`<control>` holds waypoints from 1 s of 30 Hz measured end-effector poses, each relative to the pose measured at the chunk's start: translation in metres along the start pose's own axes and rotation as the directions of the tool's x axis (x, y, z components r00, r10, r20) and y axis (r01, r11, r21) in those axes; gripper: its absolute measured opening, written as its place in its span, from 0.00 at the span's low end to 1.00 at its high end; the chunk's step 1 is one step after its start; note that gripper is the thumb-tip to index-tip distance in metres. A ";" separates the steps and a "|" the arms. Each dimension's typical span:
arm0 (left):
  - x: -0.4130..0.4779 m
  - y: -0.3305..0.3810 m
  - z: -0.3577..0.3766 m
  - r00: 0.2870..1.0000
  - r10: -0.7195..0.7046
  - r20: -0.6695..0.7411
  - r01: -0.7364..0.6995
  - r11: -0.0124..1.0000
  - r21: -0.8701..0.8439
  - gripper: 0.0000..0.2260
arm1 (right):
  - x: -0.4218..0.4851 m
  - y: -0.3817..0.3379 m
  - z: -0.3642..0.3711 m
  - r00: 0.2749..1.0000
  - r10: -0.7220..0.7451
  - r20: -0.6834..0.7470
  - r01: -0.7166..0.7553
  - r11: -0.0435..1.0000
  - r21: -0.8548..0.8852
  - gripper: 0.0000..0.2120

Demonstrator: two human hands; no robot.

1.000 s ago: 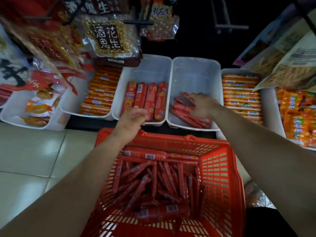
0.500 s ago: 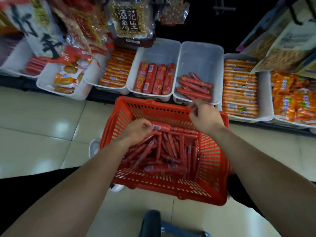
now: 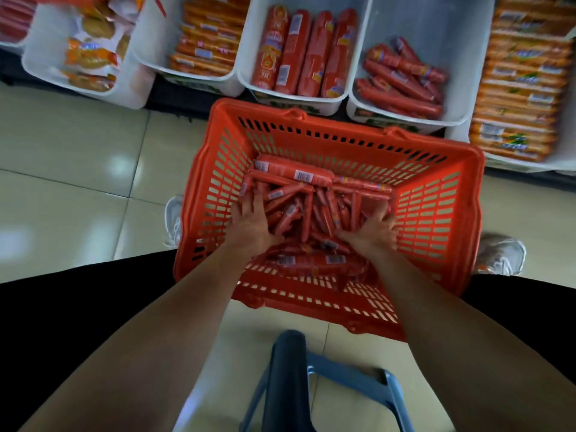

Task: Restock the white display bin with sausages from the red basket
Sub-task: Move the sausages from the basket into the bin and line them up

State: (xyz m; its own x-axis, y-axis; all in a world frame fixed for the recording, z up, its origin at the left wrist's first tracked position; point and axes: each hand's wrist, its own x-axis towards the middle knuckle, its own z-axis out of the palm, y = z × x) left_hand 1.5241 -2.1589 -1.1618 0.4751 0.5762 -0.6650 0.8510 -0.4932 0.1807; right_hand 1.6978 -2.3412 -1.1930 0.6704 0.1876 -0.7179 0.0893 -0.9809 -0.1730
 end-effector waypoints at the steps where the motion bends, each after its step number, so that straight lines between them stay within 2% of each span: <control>1: 0.002 0.001 0.000 1.000 0.009 0.009 -0.009 1.000 0.027 0.57 | 0.000 0.000 0.002 1.000 -0.008 -0.005 0.007 1.000 -0.030 0.68; 4: 0.010 0.003 0.001 1.000 0.025 -0.004 -0.025 0.997 0.068 0.58 | 0.002 0.005 0.005 0.997 -0.083 0.007 0.083 0.995 -0.058 0.69; 7: 0.013 0.002 0.003 0.997 -0.029 -0.069 0.027 0.999 -0.033 0.59 | 0.002 0.004 0.002 0.976 -0.211 0.059 0.210 0.977 0.026 0.69; 9: 0.017 -0.001 0.004 0.993 -0.087 -0.085 0.076 0.990 -0.121 0.59 | -0.001 -0.003 0.004 0.939 -0.327 0.104 0.318 0.943 0.096 0.67; 12: 0.020 -0.002 0.005 0.993 -0.113 -0.045 0.107 0.987 -0.117 0.53 | -0.006 -0.015 0.015 0.886 -0.439 0.149 0.429 0.898 0.093 0.66; 15: 0.018 -0.001 0.003 0.995 -0.077 -0.057 0.062 0.973 -0.221 0.45 | -0.011 -0.015 0.026 0.928 -0.355 0.114 0.349 0.935 0.067 0.65; 16: 0.018 -0.002 0.003 0.995 -0.074 -0.065 0.052 0.956 -0.287 0.45 | -0.012 -0.011 0.028 0.950 -0.296 0.095 0.291 0.955 0.058 0.64; 19: 0.017 -0.004 0.003 0.994 -0.099 -0.048 0.071 0.910 -0.409 0.55 | -0.011 0.002 0.025 0.971 -0.195 0.140 0.200 0.980 -0.020 0.60; 21: 0.017 -0.007 0.004 0.993 -0.107 -0.048 0.074 0.889 -0.453 0.58 | -0.007 0.005 0.019 0.960 -0.202 0.196 0.225 0.969 -0.105 0.56; 23: 0.016 -0.009 0.004 0.994 -0.097 -0.049 0.060 0.863 -0.502 0.54 | -0.003 0.003 0.013 0.944 -0.249 0.214 0.282 0.949 -0.141 0.52; 26: 0.015 -0.010 0.003 0.996 -0.084 -0.033 0.055 0.858 -0.510 0.44 | 0.001 -0.003 0.007 0.927 -0.293 0.236 0.327 0.937 -0.123 0.51; 30: 0.017 -0.010 0.001 0.994 -0.109 -0.003 0.091 0.845 -0.526 0.41 | 0.005 -0.009 0.001 0.913 -0.315 0.259 0.347 0.933 -0.090 0.51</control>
State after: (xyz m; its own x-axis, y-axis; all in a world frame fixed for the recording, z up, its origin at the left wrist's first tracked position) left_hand 1.5238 -2.1448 -1.1757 0.3805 0.6280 -0.6789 0.8805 -0.0215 0.4736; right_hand 1.6995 -2.3314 -1.1959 0.3929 0.4935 -0.7760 0.3826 -0.8550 -0.3500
